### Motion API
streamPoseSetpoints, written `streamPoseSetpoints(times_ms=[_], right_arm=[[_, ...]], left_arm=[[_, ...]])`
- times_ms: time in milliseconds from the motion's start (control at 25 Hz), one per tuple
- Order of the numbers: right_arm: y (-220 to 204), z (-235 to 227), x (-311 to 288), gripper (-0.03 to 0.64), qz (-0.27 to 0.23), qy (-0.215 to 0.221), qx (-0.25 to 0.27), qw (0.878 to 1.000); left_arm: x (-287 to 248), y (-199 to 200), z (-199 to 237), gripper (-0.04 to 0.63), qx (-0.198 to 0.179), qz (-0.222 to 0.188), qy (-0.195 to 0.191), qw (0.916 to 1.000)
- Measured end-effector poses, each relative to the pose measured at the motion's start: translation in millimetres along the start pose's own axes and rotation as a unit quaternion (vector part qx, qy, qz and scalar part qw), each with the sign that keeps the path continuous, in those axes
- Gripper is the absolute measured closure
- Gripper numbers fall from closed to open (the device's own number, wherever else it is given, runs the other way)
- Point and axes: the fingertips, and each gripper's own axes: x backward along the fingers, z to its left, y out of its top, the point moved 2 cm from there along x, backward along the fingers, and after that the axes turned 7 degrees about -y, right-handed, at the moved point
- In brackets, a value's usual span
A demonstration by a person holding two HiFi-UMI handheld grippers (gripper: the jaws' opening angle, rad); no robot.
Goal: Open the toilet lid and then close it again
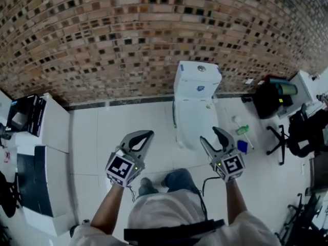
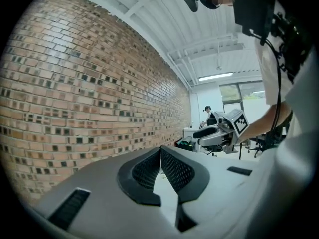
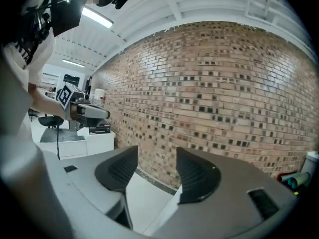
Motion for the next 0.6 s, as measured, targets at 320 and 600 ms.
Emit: streamPoseSetpoints(times_ms=[320, 600], right_arm=[[-33.9, -67.5, 44.7, 0.367, -0.013, 0.079, 0.046, 0.996], [-119.4, -179.4, 107.2, 0.367, 0.019, 0.155, 0.102, 0.982]], left_arm=[[-57.6, -10.2, -98.2, 0.599, 0.031, 0.014, 0.052, 0.9981], [-169.7, -33.8, -191.5, 0.598, 0.079, 0.013, 0.110, 0.9908]])
